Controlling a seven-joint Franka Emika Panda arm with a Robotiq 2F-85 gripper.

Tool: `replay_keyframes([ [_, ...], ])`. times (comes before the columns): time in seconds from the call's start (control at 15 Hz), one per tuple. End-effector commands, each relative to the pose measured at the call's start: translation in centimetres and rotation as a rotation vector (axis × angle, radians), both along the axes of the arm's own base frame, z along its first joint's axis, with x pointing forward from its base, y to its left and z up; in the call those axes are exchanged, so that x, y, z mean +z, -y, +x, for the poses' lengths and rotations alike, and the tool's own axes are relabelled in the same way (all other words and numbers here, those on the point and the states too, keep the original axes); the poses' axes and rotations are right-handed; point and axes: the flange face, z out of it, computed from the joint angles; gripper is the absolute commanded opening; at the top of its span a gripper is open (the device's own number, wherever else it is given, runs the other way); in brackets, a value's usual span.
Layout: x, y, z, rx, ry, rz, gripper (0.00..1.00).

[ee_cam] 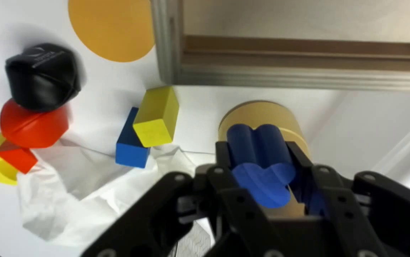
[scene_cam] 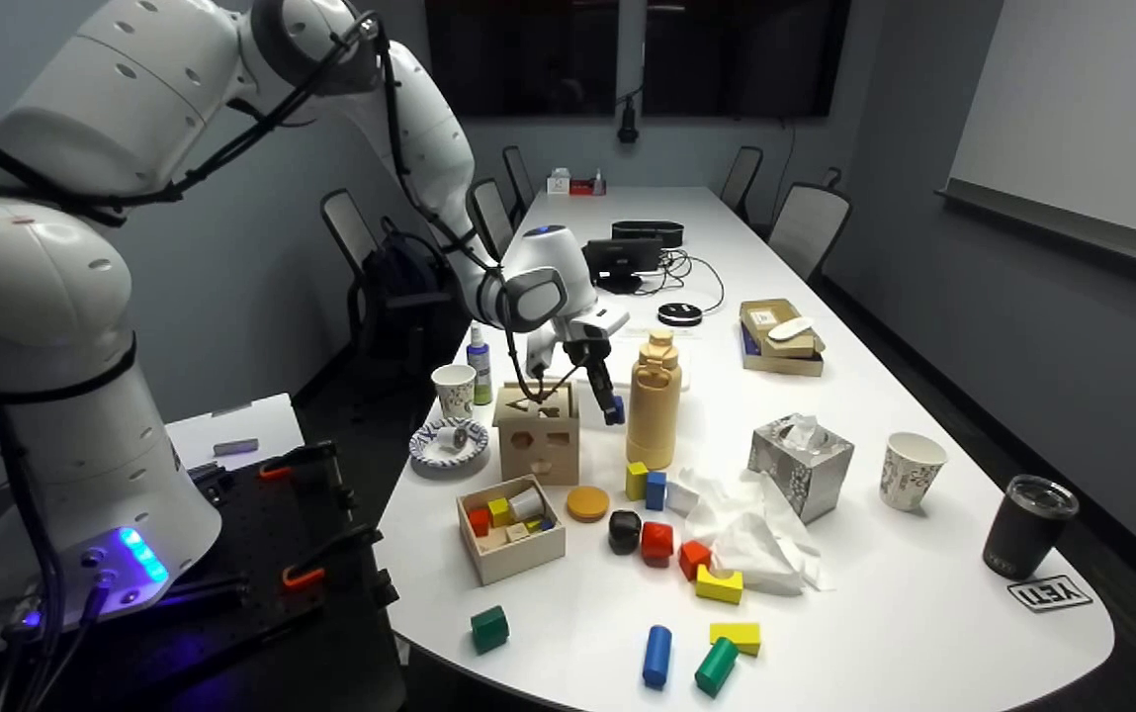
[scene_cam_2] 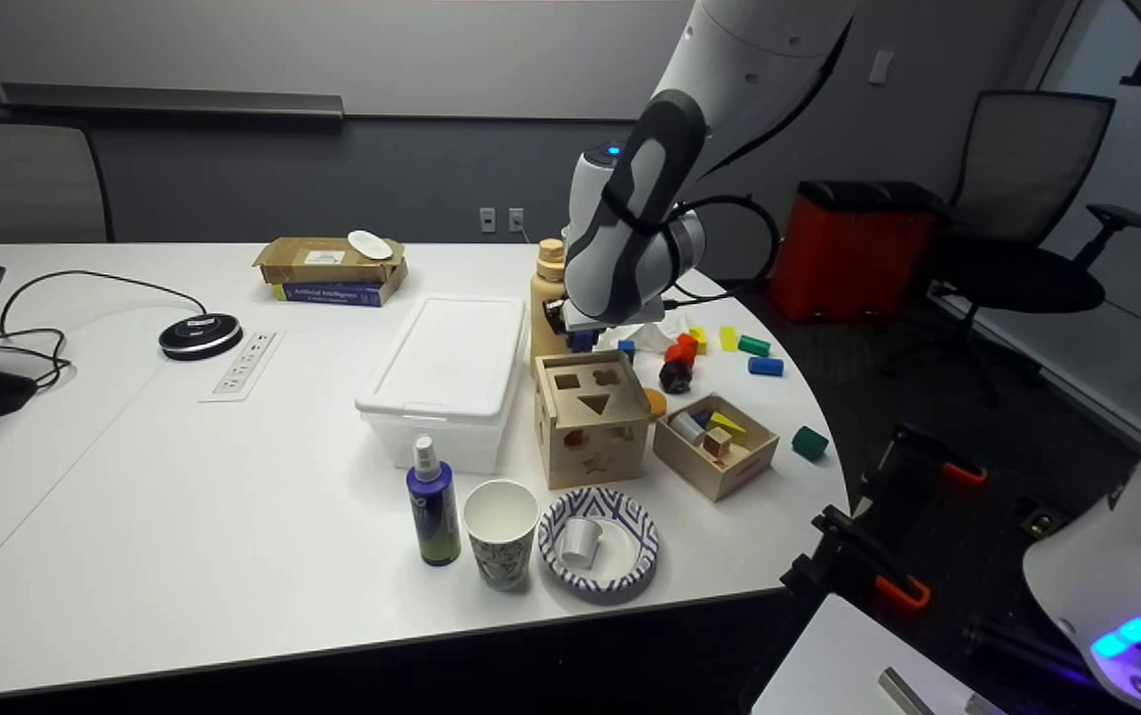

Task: Pick up the blue object and put it in the box

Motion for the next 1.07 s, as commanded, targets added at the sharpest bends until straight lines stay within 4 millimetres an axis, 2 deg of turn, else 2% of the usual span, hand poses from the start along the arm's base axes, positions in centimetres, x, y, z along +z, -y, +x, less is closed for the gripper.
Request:
replay_keyframes([
  [0.0,4.1,-1.7,-2.7,-0.039,-0.017,-0.001,0.16],
  [0.27,7.8,-4.0,-5.5,-0.045,-0.021,0.015,0.16],
  [0.47,9.8,-5.1,-7.7,-0.047,-0.053,0.037,0.16],
  [0.67,10.4,-5.4,-9.8,-0.072,-0.107,0.042,0.16],
  [1.0,10.2,-4.8,-12.3,-0.121,-0.152,0.04,0.16],
])
